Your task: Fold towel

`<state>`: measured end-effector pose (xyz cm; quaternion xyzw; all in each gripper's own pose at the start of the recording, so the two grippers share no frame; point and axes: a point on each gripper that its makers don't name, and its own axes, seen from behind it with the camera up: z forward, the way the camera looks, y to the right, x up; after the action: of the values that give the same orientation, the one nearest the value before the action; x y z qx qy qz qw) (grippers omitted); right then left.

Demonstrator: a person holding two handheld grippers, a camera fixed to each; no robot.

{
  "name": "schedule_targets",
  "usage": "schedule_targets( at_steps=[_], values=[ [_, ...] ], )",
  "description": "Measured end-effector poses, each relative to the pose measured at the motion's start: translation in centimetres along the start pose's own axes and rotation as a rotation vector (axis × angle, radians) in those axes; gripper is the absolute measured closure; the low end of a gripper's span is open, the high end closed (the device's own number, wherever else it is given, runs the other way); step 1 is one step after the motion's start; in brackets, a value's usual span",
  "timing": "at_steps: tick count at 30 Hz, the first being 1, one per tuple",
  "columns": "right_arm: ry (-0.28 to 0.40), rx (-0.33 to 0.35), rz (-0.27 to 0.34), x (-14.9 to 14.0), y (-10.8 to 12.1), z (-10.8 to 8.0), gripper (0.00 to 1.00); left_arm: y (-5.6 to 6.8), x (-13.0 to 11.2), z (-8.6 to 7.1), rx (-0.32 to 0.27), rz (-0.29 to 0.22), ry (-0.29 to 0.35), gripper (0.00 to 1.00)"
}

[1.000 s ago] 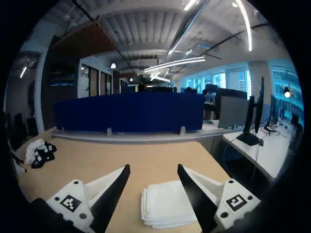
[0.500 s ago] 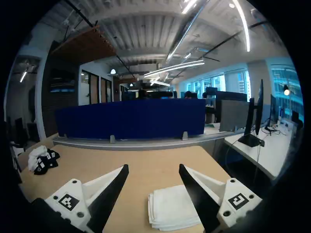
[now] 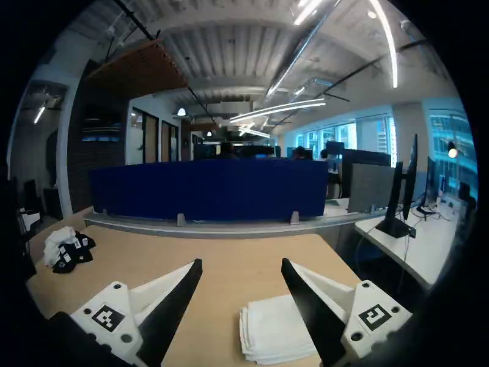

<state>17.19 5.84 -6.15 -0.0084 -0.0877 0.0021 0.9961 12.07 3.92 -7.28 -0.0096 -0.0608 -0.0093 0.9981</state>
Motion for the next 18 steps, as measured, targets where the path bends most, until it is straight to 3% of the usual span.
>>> schedule_targets(
  at_steps=[11, 18],
  values=[
    [0.05, -0.021, -0.021, 0.7, -2.4, 0.6, 0.0, -0.2, -2.0, 1.0, -0.01, 0.0, 0.066, 0.04],
    [0.075, -0.018, -0.002, 0.4, -4.2, 1.1, 0.0, -0.6, -5.5, 2.0, 0.014, 0.029, 0.06, 0.04]
  ],
)
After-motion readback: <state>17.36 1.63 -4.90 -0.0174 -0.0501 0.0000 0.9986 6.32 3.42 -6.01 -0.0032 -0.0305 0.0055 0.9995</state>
